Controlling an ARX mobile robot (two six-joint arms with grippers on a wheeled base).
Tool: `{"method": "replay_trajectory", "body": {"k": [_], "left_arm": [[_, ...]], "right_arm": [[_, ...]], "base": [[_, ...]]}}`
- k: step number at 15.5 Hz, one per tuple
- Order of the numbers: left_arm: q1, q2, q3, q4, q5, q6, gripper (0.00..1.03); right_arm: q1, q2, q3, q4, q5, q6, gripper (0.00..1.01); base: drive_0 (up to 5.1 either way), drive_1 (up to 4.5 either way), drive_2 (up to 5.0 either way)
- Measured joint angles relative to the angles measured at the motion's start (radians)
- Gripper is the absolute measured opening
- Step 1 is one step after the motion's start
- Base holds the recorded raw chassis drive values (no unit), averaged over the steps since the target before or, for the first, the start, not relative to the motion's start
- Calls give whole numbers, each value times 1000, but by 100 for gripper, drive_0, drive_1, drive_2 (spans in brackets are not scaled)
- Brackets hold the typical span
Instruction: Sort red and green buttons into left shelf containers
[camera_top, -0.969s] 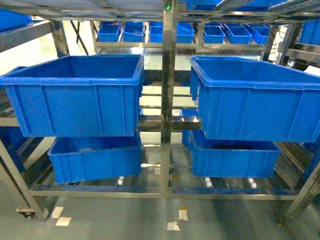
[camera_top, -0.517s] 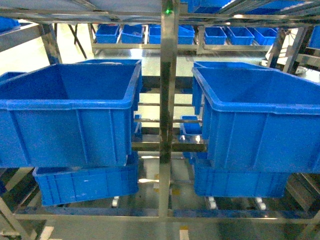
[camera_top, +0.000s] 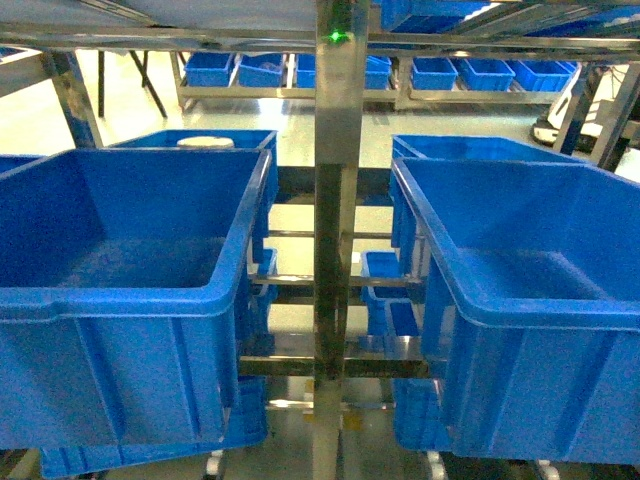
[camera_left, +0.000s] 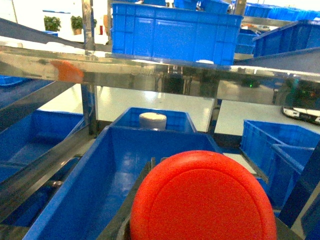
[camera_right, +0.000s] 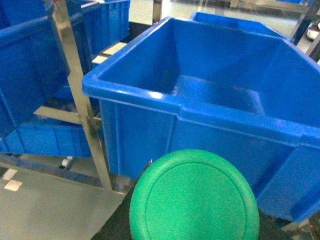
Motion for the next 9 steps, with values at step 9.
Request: {"method": "replay_trajectory", "body": {"k": [9], "left_arm": [[-1,-8,0,4,-2,0,25]], "right_arm": [[-80,364,158,256,-32,-47,26]], "base": [[0,0,0]]}}
